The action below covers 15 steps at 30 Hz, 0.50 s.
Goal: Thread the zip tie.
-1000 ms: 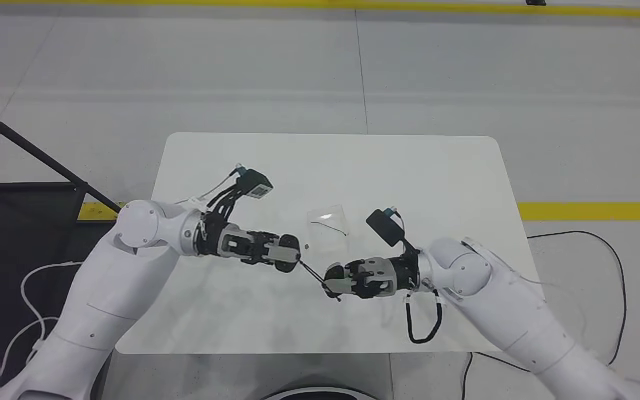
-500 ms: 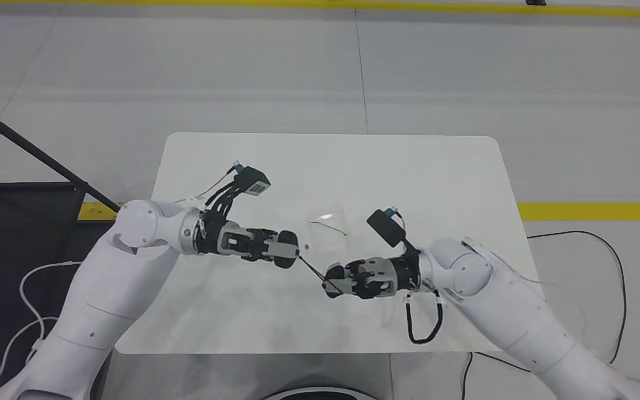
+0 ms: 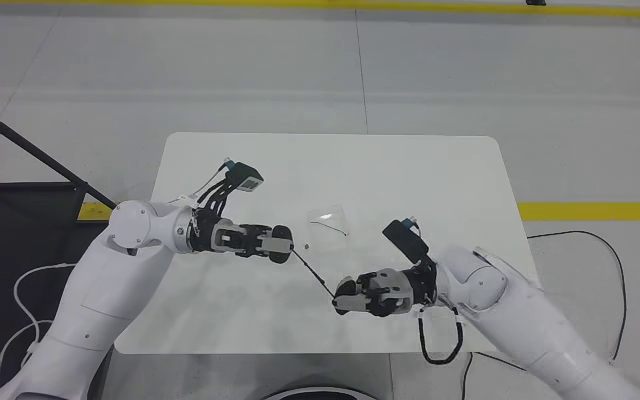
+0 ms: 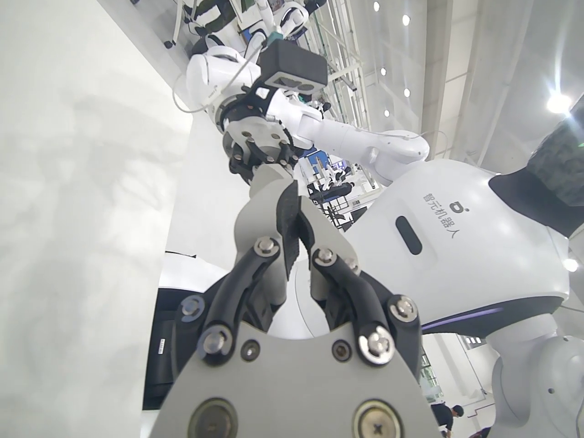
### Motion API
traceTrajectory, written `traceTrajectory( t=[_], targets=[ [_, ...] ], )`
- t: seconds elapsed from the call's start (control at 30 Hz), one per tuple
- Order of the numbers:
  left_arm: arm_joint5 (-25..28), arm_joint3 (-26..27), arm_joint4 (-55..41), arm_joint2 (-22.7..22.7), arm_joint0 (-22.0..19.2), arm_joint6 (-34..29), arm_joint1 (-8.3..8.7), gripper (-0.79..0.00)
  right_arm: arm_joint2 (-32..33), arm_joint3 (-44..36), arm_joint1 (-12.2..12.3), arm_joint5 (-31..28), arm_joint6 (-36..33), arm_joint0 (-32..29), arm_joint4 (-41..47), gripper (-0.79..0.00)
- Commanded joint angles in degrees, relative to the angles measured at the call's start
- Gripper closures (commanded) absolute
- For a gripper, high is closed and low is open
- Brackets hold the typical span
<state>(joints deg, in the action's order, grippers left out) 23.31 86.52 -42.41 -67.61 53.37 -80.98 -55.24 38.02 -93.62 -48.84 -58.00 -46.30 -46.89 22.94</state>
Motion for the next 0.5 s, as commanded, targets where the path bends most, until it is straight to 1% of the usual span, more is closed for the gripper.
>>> traceTrajectory(
  t=[0.0, 0.23, 0.47],
  targets=[
    [0.1, 0.1, -0.1, -0.2, 0.1, 0.1, 0.04, 0.0, 0.5, -1.4, 0.8, 0.0, 0.0, -0.7, 0.1, 0.0],
    [0.5, 0.7, -0.4, -1.2, 1.1, 0.5, 0.29, 0.0, 2.4, -5.8, 3.4, 0.0, 0.0, -2.7, 0.9, 0.0],
    [0.6, 1.2, -0.6, -1.9, 1.7, 0.6, 0.47, 0.0, 5.0, -8.9, 4.9, 0.0, 0.0, -4.9, 2.2, 0.0]
  ],
)
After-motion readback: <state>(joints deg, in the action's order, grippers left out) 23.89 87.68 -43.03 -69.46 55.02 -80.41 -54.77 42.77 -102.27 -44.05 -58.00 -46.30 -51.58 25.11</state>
